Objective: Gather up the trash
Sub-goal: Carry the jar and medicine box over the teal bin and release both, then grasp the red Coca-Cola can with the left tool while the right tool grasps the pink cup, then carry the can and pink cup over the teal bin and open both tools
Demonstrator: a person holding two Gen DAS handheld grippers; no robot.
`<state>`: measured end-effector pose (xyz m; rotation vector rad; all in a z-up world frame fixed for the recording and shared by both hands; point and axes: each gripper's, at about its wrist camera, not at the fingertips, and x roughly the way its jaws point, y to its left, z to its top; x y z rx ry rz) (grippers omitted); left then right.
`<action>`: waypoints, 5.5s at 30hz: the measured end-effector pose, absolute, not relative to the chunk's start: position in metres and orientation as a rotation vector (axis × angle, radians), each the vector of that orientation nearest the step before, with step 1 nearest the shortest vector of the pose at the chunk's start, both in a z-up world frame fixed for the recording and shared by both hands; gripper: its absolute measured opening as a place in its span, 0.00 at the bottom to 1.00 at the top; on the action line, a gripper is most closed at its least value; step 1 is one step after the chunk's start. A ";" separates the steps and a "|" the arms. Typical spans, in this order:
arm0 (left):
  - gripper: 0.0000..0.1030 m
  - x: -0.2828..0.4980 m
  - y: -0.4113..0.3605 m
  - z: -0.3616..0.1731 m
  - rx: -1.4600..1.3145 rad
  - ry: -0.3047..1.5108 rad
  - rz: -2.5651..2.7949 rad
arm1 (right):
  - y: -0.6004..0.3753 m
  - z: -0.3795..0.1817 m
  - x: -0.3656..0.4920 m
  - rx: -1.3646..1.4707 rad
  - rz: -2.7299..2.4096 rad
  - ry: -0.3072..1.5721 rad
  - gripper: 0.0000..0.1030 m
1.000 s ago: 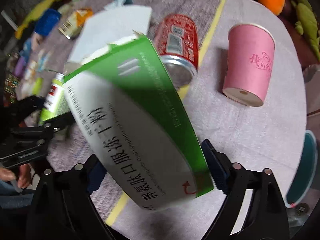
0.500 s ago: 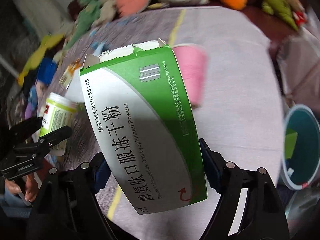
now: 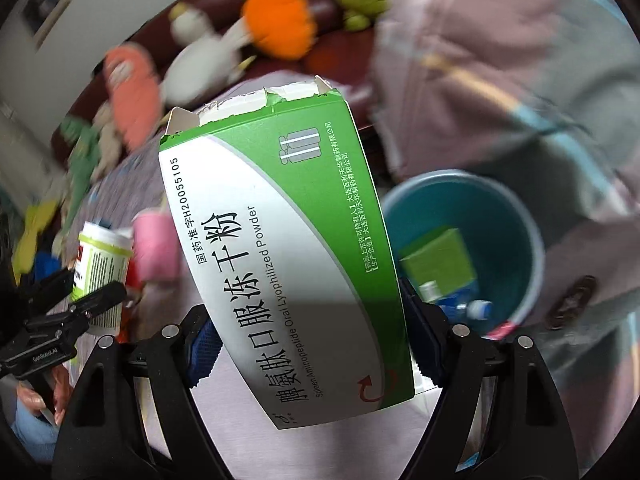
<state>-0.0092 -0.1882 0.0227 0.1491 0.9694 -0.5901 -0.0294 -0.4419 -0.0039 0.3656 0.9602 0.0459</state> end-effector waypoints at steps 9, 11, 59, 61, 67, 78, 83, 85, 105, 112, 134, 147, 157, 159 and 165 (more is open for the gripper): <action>0.54 0.020 -0.283 -0.002 0.236 1.013 -0.692 | -0.517 -0.045 -0.014 0.448 -0.055 1.003 0.73; 0.54 0.026 -0.296 -0.010 0.242 1.027 -0.707 | -0.525 -0.052 -0.010 0.460 -0.060 1.010 0.73; 0.75 0.043 -0.336 -0.061 0.292 1.117 -0.710 | -0.554 -0.059 -0.034 0.457 -0.224 1.084 0.76; 0.75 0.043 -0.325 -0.059 0.275 1.128 -0.698 | -0.548 -0.055 -0.033 0.448 -0.221 1.083 0.76; 0.75 0.034 -0.282 -0.044 0.241 1.127 -0.649 | -0.514 -0.043 -0.028 0.417 -0.177 1.084 0.76; 0.75 0.022 -0.182 -0.010 0.169 1.077 -0.514 | -0.421 -0.020 -0.014 0.320 -0.041 1.089 0.76; 0.75 0.022 -0.128 0.001 0.108 1.059 -0.446 | -0.383 -0.012 -0.004 0.271 0.007 1.102 0.76; 0.75 0.022 -0.110 0.002 0.078 1.054 -0.420 | -0.366 -0.010 0.002 0.246 0.025 1.109 0.76; 0.76 0.041 0.041 -0.020 -0.150 1.054 -0.279 | -0.193 -0.022 0.066 0.085 0.289 1.188 0.76; 0.76 0.047 0.045 -0.025 -0.149 1.061 -0.295 | -0.169 -0.042 0.087 0.081 0.336 1.216 0.76; 0.75 0.060 -0.003 -0.047 -0.051 1.138 -0.277 | -0.216 -0.050 0.068 0.157 0.347 1.189 0.53; 0.67 0.059 -0.028 -0.042 0.023 1.120 -0.224 | -0.264 -0.047 0.044 0.235 0.306 1.148 0.54; 0.67 0.049 -0.084 -0.013 0.100 1.067 -0.319 | -0.316 -0.037 0.029 0.325 0.260 1.086 0.54; 0.67 0.050 -0.100 -0.008 0.113 1.061 -0.346 | -0.329 -0.035 0.024 0.343 0.243 1.068 0.54; 0.67 0.044 -0.154 0.002 0.168 1.029 -0.443 | -0.376 -0.033 0.010 0.391 0.177 1.031 0.54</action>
